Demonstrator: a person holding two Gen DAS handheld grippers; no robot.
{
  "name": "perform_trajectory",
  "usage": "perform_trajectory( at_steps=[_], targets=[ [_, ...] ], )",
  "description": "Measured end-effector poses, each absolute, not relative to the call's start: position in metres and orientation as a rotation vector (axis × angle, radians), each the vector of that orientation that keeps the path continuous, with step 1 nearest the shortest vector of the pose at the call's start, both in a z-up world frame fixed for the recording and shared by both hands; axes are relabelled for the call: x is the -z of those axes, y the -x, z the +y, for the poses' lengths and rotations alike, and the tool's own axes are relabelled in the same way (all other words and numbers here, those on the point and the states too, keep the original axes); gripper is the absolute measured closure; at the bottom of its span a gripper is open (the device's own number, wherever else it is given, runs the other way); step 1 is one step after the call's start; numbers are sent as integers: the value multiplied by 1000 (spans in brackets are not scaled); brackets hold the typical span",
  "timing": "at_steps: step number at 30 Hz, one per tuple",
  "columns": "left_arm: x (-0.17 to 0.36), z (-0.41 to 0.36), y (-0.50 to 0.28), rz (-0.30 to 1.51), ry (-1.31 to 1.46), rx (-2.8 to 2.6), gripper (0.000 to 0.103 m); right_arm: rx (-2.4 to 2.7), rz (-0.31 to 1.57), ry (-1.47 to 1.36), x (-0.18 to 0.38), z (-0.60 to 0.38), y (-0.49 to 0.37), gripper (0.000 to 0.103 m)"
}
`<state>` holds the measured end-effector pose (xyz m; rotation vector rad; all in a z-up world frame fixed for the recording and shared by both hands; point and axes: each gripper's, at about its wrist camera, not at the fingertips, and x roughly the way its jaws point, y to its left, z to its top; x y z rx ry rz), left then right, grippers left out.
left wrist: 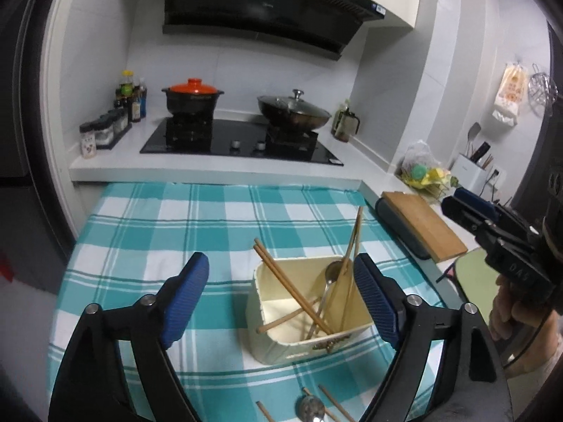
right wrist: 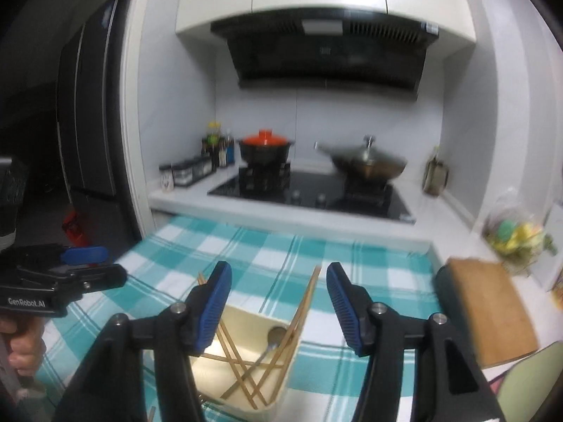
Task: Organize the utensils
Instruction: 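Move both open tools back over the remaining chopsticks and spoon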
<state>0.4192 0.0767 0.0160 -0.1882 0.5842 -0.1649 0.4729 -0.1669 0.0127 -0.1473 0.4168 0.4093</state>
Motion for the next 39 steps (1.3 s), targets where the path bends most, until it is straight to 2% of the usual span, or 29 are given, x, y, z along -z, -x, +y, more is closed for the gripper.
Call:
perform_trajectory(
  at_steps=[2,6,9,14,21,23,27,39],
  targets=[
    [-30,78,-393,572,158,156,8,-406,377,149,-39,-175,-443,42],
    [-34,75,-326,559,77,152,3,-411,342,170,-64,-191,-379,29],
    [-10,67,-281,595,28,149,2,-408,341,201,-59,-202,-336,28],
    [55,54,-232,695,85,123,2,-367,385,224,-15,-224,-274,28],
    [127,27,-203,804,199,89,2,-255,478,132,86,-246,-211,29],
    [134,16,-200,821,158,69,2,-248,530,70,112,-249,-200,38],
    [140,7,-199,830,133,59,2,-267,581,62,137,-245,-189,45],
    [147,11,-201,831,98,-10,2,-321,604,77,156,-222,-185,45]
  ],
)
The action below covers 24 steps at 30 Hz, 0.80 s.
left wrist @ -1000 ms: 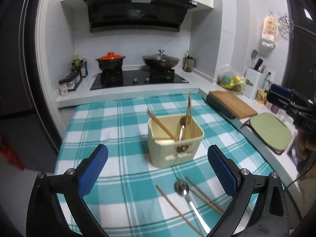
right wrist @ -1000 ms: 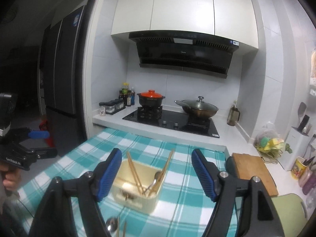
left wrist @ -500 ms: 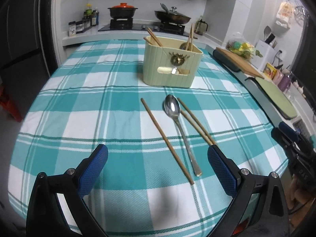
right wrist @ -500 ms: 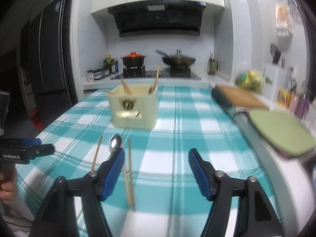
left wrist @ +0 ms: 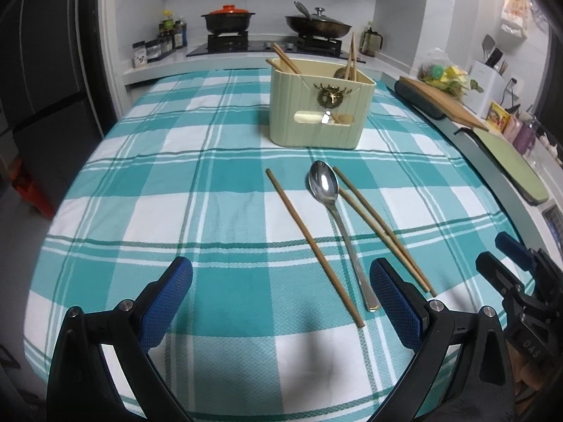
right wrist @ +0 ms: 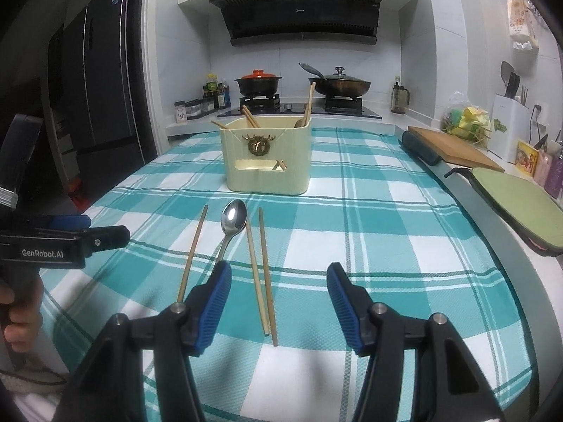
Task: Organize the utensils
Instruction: 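Move both open tools back over the remaining chopsticks and spoon, then close the right tool on a wooden chopstick while the left tool grasps another chopstick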
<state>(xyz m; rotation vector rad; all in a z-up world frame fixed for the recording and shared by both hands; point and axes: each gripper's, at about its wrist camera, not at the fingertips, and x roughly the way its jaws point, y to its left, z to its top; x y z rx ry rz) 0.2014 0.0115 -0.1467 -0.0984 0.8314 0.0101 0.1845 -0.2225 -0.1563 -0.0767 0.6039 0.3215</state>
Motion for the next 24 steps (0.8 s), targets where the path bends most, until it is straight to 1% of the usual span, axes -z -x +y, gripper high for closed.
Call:
perform_trajectory(
  at_steps=[7,11,13,14,15,16,18,23,24],
  targets=[
    [159,14,-209,863,110,-1,2,-330,639,82,168,-219,-184,46],
    [179,20,-226,920,144,17,2,-331,675,77,171,-223,-196,56],
    [186,20,-238,939,145,29,2,-331,708,70,172,-227,-211,58],
    [189,19,-243,941,141,34,2,-339,734,68,173,-228,-222,63],
    [190,18,-250,938,132,40,2,-348,751,68,175,-228,-232,65],
    [192,15,-256,933,119,39,2,-363,777,75,177,-225,-244,65],
    [198,12,-268,936,91,19,3,-388,810,87,183,-218,-264,70],
    [214,3,-285,955,46,-3,3,-457,876,119,200,-190,-303,74],
    [216,2,-287,956,34,-4,3,-477,897,122,205,-183,-311,77]
  ],
)
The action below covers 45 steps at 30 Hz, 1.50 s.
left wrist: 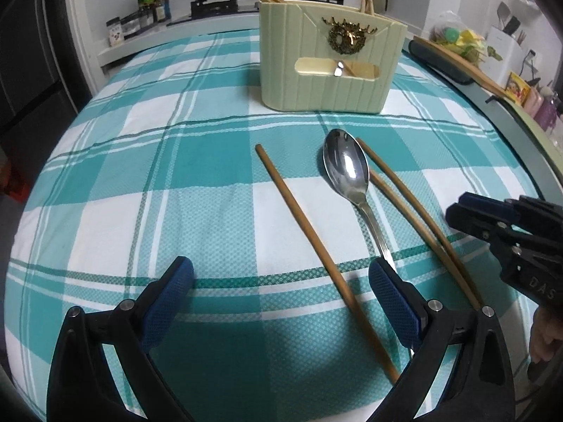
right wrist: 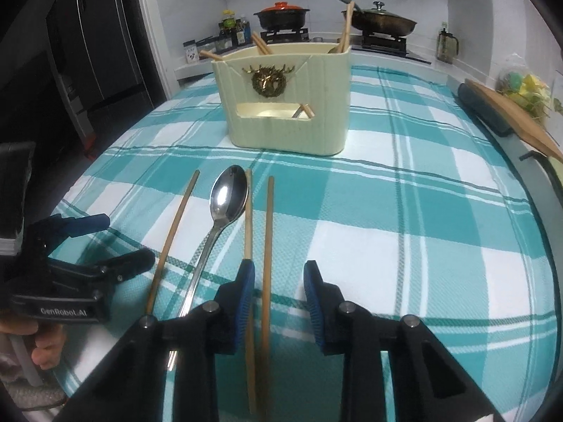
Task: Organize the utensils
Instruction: 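Close the right tool on a wooden chopstick while the left tool grasps another chopstick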
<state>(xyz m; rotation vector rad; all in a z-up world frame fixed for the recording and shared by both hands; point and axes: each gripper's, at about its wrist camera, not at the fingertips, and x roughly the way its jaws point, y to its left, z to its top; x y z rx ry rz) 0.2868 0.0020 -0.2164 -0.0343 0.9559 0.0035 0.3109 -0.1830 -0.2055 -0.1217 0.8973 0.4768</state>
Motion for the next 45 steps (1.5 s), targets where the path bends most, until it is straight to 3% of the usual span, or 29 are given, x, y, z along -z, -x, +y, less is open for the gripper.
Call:
perform_trajectory(
  at_steps=[4,6,8,10,13,21,23,25,26,27,28,29,30,36,40,43,45],
  targets=[
    [228,-5,-291,980,-12,-3,17,-477,956,168,226,-166,-330,89],
    [228,-4,-289,970,9,9,23,-498,982,163,233,-161,-335,90],
    [228,-7,-285,954,-1,36,39,-500,979,188,232,-156,-333,90],
    [226,-14,-283,939,-33,60,67,-482,975,229,232,-152,-329,94],
    [225,-19,-277,935,-65,87,90,-392,990,207,231,-160,-329,98],
    [224,12,-248,954,-74,92,93,-221,1009,72,228,-213,-298,97],
    [224,22,-241,963,-53,99,92,-197,1012,59,228,-223,-286,97],
    [223,31,-236,969,-14,105,83,-203,999,35,228,-230,-275,96],
    [223,35,-233,969,7,106,66,-206,987,27,228,-232,-271,94],
    [221,39,-230,962,30,101,45,-206,975,24,227,-232,-267,84],
    [220,41,-227,954,43,90,32,-204,960,19,227,-233,-263,76],
    [219,42,-224,945,54,80,29,-198,943,10,226,-236,-259,62],
    [218,43,-222,940,63,79,26,-191,930,4,226,-237,-256,59],
    [227,33,-226,960,13,59,18,-205,939,55,229,-237,-251,59],
    [232,31,-228,972,-11,26,5,-204,967,131,231,-231,-253,58],
    [235,35,-229,982,5,8,0,-216,975,181,231,-228,-254,56],
    [235,35,-228,982,-4,6,0,-214,981,153,231,-233,-257,42]
  ],
)
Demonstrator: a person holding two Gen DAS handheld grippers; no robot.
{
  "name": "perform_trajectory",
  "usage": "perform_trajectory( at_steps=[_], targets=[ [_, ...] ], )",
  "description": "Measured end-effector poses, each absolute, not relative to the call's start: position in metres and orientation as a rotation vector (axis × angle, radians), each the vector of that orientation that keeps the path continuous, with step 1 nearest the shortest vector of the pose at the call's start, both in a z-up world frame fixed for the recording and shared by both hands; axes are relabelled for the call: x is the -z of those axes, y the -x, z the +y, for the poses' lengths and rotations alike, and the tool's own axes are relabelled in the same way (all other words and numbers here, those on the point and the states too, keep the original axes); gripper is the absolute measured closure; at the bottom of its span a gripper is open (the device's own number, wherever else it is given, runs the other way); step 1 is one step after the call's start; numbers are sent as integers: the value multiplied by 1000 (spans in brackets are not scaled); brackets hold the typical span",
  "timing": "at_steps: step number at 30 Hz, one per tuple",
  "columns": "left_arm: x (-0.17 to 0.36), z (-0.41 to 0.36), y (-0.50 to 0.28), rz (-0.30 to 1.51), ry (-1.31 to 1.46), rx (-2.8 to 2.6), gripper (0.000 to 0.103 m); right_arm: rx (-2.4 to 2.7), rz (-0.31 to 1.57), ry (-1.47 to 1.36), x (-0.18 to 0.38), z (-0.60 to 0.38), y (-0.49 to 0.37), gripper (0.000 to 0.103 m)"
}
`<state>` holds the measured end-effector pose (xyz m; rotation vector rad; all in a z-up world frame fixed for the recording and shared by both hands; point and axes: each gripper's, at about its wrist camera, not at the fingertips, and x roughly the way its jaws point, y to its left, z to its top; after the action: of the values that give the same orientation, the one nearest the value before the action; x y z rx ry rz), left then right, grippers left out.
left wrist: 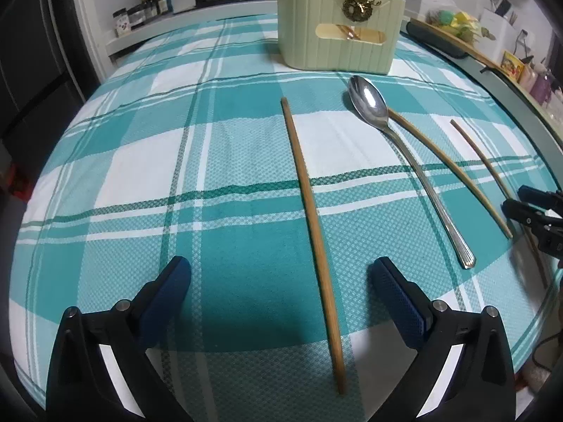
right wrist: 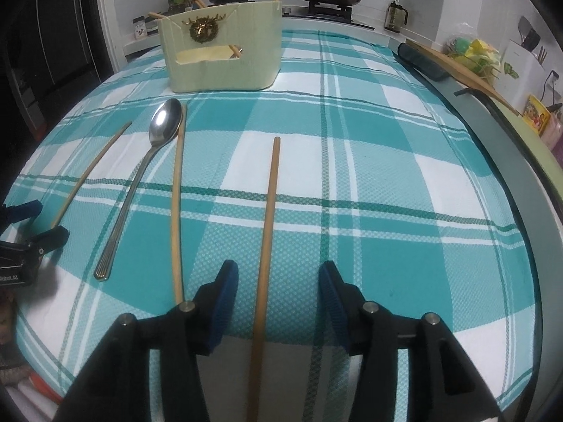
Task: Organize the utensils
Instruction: 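Close the right tool on a wooden chopstick while the left tool grasps another chopstick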
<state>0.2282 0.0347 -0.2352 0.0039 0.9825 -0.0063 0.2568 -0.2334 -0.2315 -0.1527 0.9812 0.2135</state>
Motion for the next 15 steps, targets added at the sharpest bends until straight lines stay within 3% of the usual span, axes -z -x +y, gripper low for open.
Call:
perform_trajectory(
  at_steps=[2,8,11,15],
  targets=[
    [235,35,-227,980,-2,2,0,-210,977,139,233,-237,-258,31],
    [235,36,-230,1008,12,7,0,-215,948,145,235,-237,-255,26],
    [236,36,-228,991,11,4,0,-277,928,147,239,-234,-253,5],
    [235,36,-229,996,7,11,0,-277,939,153,240,-231,-252,2]
  ],
)
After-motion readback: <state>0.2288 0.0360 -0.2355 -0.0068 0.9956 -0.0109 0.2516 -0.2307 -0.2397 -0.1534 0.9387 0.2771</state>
